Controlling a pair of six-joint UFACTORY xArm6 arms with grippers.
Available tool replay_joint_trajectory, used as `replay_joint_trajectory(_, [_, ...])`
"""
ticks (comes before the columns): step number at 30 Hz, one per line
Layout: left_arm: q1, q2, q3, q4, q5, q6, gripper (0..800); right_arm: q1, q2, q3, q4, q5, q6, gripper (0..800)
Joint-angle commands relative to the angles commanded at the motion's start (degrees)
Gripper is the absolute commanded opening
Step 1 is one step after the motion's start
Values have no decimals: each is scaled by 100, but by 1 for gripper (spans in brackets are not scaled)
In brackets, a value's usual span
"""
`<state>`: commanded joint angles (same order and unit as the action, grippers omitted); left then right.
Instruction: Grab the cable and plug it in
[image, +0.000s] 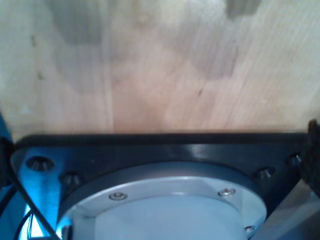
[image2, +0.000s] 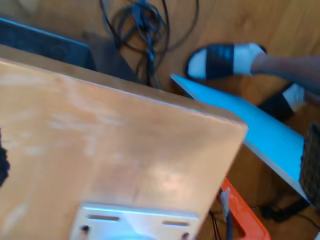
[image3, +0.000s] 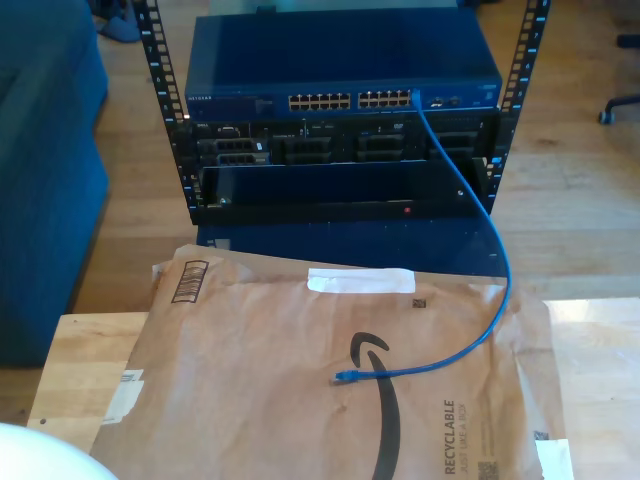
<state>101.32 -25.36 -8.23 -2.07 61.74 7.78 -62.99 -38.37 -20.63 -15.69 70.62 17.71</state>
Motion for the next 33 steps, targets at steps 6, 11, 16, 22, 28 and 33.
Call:
replay_joint_trajectory(6, [0, 0, 0, 0, 0, 0, 800, -475, 114, 545, -9, -97, -26, 798])
replay_joint_trajectory(11, [0, 0, 0, 0, 0, 0, 800, -703, 237, 958, 26, -563, -26, 797])
replay_joint_trajectory(16, [0, 0, 0, 0, 0, 0, 800, -730, 387, 1266, 18, -993, -18, 797])
replay_joint_trajectory(22, [0, 0, 0, 0, 0, 0, 800, -730, 756, 1433, 0, -1327, -9, 797])
replay_joint_trajectory(28, [0, 0, 0, 0, 0, 0, 800, -738, 870, 1451, 0, -1398, 26, 799])
replay_joint_trajectory(33, [0, 0, 0, 0, 0, 0, 800, -738, 870, 1451, 0, -1398, 26, 799])
